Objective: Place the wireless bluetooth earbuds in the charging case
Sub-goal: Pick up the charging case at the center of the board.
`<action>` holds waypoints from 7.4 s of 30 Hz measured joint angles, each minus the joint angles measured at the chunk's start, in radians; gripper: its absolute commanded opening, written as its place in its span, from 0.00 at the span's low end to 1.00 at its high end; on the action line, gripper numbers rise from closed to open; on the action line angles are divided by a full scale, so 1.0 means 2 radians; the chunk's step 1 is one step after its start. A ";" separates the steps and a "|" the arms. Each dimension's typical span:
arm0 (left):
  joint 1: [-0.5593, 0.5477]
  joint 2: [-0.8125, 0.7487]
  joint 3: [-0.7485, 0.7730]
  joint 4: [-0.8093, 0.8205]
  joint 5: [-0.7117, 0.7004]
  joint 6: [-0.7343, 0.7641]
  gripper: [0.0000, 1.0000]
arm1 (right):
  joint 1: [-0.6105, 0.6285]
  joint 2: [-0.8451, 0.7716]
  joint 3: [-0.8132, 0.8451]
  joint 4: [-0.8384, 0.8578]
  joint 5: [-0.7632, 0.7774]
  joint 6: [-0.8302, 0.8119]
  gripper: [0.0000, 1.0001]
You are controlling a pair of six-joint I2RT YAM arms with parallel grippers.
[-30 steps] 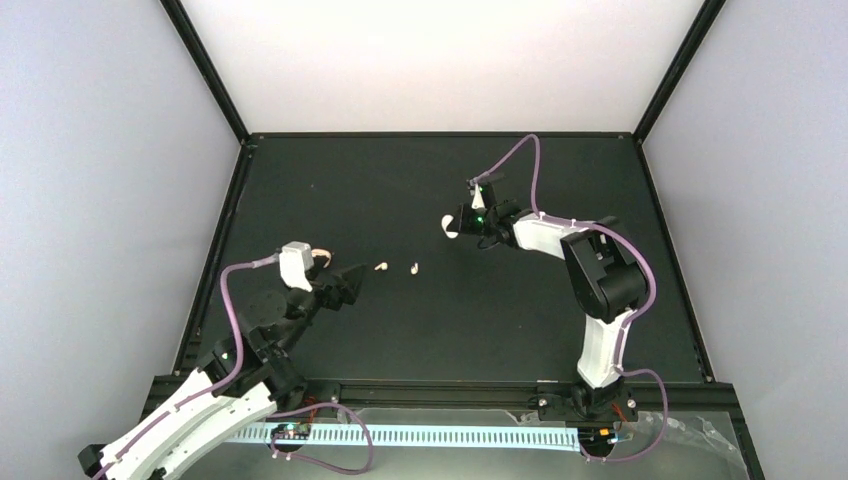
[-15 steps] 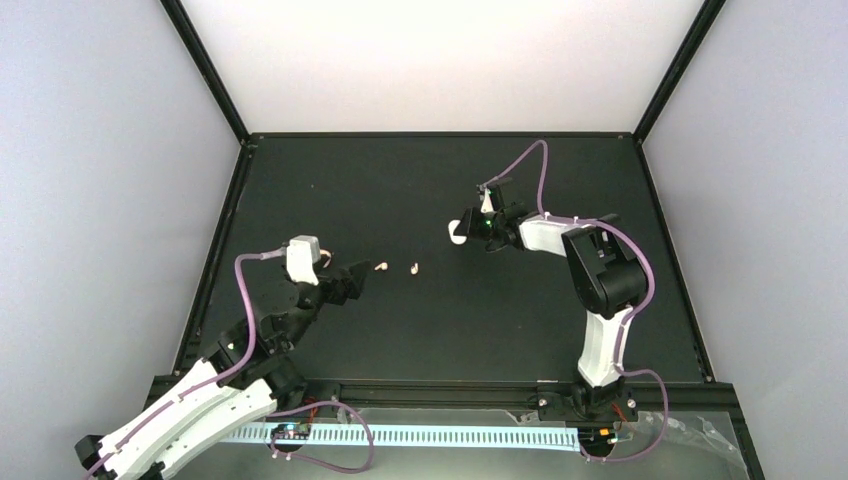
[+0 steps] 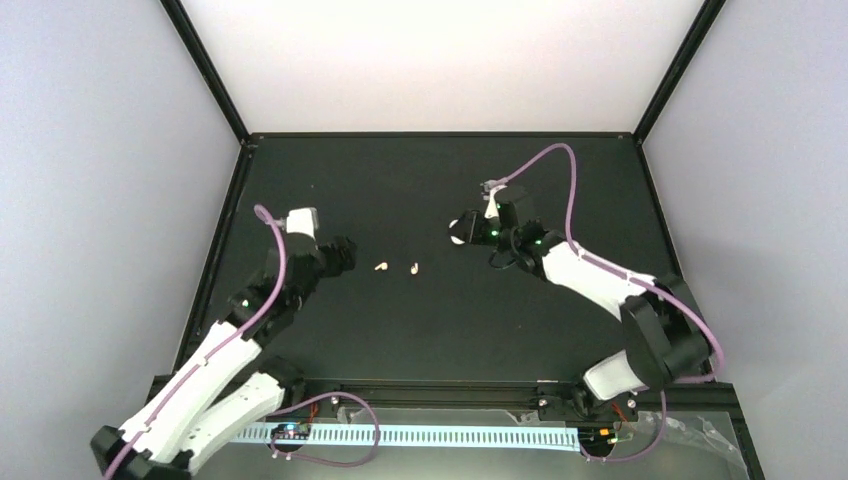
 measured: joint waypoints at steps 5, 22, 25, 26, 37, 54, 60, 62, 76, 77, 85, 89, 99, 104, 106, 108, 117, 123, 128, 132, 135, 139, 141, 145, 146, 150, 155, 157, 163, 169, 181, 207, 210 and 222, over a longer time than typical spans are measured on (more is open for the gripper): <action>0.153 0.070 0.010 -0.006 0.096 -0.012 0.99 | 0.092 -0.058 0.003 -0.003 0.008 -0.018 0.53; 0.291 0.413 0.092 0.059 0.174 0.015 0.97 | 0.162 -0.203 -0.059 -0.025 -0.007 -0.031 0.54; 0.295 0.443 0.097 0.068 0.174 0.027 0.97 | 0.162 -0.227 -0.060 -0.035 -0.007 -0.034 0.54; 0.296 0.450 0.097 0.068 0.174 0.029 0.97 | 0.162 -0.231 -0.060 -0.037 -0.008 -0.036 0.54; 0.297 0.500 0.126 0.057 0.172 0.033 0.66 | 0.162 -0.211 -0.054 -0.052 -0.011 -0.046 0.54; 0.235 0.483 0.103 0.044 0.167 0.011 0.44 | 0.162 -0.211 -0.035 -0.066 -0.008 -0.061 0.54; 0.186 0.426 0.042 0.052 0.176 -0.029 0.44 | 0.162 -0.205 -0.036 -0.065 -0.006 -0.061 0.54; 0.167 0.406 0.022 0.059 0.176 -0.048 0.44 | 0.162 -0.200 -0.038 -0.064 -0.007 -0.061 0.54; 0.015 0.296 -0.044 0.038 0.171 -0.190 0.92 | 0.197 -0.140 -0.066 -0.061 -0.011 -0.078 0.54; 0.015 0.283 -0.043 0.029 0.168 -0.187 0.98 | 0.203 -0.134 -0.067 -0.062 -0.010 -0.083 0.54; 0.015 0.128 0.039 -0.072 0.096 -0.156 0.99 | 0.259 -0.063 -0.039 -0.071 -0.005 -0.135 0.65; 0.015 -0.005 0.051 -0.093 0.061 -0.122 0.99 | 0.287 -0.006 0.005 -0.072 0.003 -0.160 0.81; 0.015 -0.191 0.050 -0.146 0.023 -0.077 0.99 | 0.307 0.145 0.146 -0.115 0.037 -0.199 0.90; 0.015 -0.196 0.050 -0.159 0.020 -0.061 0.99 | 0.308 0.206 0.208 -0.151 0.058 -0.219 0.83; 0.015 -0.196 0.050 -0.160 0.020 -0.056 0.99 | 0.308 0.216 0.216 -0.161 0.063 -0.227 0.82; 0.015 -0.196 0.050 -0.159 0.021 -0.050 0.99 | 0.309 0.226 0.228 -0.173 0.069 -0.232 0.80; 0.015 -0.197 0.048 -0.159 0.021 -0.041 0.99 | 0.314 0.252 0.238 -0.191 0.085 -0.251 0.71; 0.015 -0.197 0.040 -0.159 0.021 -0.039 0.99 | 0.321 0.254 0.238 -0.191 0.095 -0.257 0.66; 0.015 -0.199 0.040 -0.159 0.022 -0.039 0.99 | 0.321 0.258 0.242 -0.190 0.102 -0.261 0.56; 0.015 -0.201 0.039 -0.159 0.022 -0.039 0.99 | 0.321 0.260 0.243 -0.186 0.108 -0.265 0.46; 0.015 -0.203 0.039 -0.159 0.022 -0.039 0.99 | 0.321 0.260 0.241 -0.180 0.112 -0.265 0.42; 0.015 -0.203 0.036 -0.159 0.023 -0.039 0.99 | 0.322 0.249 0.220 -0.157 0.117 -0.264 0.39; 0.015 -0.203 0.031 -0.157 0.028 -0.039 0.99 | 0.323 0.232 0.196 -0.151 0.120 -0.263 0.38; 0.015 -0.203 0.016 -0.144 0.046 -0.038 0.99 | 0.323 0.170 0.140 -0.146 0.134 -0.260 0.37; 0.015 -0.202 0.011 -0.136 0.053 -0.037 0.99 | 0.323 0.142 0.120 -0.142 0.138 -0.260 0.37; 0.015 -0.195 -0.017 -0.084 0.104 -0.034 0.99 | 0.323 -0.011 0.038 -0.127 0.155 -0.258 0.37; 0.015 -0.149 -0.051 0.017 0.210 -0.035 0.99 | 0.326 -0.187 -0.035 -0.120 0.169 -0.272 0.36; 0.015 -0.112 -0.060 0.071 0.272 -0.040 0.99 | 0.328 -0.229 -0.049 -0.131 0.177 -0.280 0.36; 0.014 0.005 -0.051 0.182 0.425 -0.057 0.96 | 0.334 -0.308 -0.060 -0.172 0.210 -0.311 0.35; -0.027 0.092 -0.011 0.202 0.482 -0.054 0.92 | 0.343 -0.329 -0.059 -0.187 0.245 -0.343 0.35; -0.060 0.136 0.031 0.198 0.477 -0.054 0.83 | 0.400 -0.303 -0.023 -0.190 0.314 -0.390 0.35; -0.090 0.179 0.050 0.195 0.460 -0.082 0.39 | 0.407 -0.253 -0.002 -0.159 0.352 -0.425 0.34; -0.092 0.179 0.051 0.198 0.460 -0.084 0.33 | 0.408 -0.253 -0.002 -0.157 0.352 -0.426 0.34; -0.094 0.179 0.051 0.205 0.459 -0.082 0.06 | 0.408 -0.253 0.002 -0.156 0.352 -0.423 0.64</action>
